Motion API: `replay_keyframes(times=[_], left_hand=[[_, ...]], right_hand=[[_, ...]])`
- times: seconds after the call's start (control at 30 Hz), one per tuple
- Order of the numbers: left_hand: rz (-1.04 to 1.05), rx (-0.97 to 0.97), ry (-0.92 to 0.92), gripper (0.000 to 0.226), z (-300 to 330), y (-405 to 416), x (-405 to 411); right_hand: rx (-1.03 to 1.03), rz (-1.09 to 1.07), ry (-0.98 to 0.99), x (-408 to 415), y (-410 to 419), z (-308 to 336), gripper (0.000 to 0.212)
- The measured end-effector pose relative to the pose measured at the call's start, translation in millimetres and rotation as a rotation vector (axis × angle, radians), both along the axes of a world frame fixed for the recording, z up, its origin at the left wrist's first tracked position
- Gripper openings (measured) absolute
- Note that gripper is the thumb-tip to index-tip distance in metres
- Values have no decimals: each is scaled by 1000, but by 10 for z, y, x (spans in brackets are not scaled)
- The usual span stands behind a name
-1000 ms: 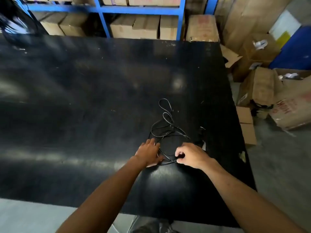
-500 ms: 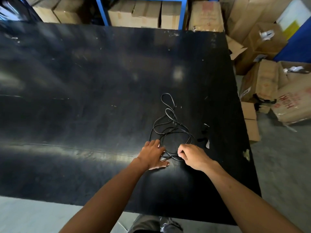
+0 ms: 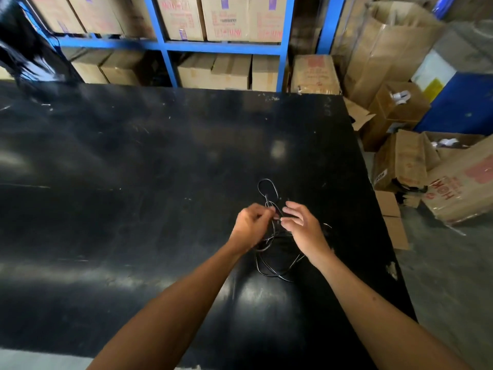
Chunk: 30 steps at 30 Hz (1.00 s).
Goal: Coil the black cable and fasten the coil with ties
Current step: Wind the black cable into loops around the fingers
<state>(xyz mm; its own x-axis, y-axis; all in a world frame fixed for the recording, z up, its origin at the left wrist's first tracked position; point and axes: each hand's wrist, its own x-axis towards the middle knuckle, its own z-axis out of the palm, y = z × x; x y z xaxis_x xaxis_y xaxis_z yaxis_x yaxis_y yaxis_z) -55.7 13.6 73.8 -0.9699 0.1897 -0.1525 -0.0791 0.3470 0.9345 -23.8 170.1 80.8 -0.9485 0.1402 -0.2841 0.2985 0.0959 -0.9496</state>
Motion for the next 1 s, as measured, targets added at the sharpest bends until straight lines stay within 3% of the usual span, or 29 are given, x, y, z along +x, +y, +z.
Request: replay_keyframes(times=[0.07,0.2,0.3,0.4,0.63,0.73,0.87,1.0], left_hand=[[91,119,35,29,164,-47,-100],[133,240,25,29,452,-227,-362],[136,413,-109,34,611,-316,-562],[6,700,-310,49,760,-350,-752],[-205,799,-365,83,941,-257,-1125],[-209,915,-399,87,1052,-270,-1259],[-163,1066,-388,83,1327,-431,-1460],[-250,1249,-365,79,1628,-629,-1509]], right_hand=[[-105,31,0,26,-163,30,43],[-78,128,104,0,-462,186,14],[-110,120,182,-113,-566,323,24],[-160,189,191,-251,-578,408,28],[-212,350,134,-460,-424,449,30],[-194,339,151,-501,-384,415,30],[-195,139,191,-468,-349,313,8],[-156,54,182,-509,-332,265,13]])
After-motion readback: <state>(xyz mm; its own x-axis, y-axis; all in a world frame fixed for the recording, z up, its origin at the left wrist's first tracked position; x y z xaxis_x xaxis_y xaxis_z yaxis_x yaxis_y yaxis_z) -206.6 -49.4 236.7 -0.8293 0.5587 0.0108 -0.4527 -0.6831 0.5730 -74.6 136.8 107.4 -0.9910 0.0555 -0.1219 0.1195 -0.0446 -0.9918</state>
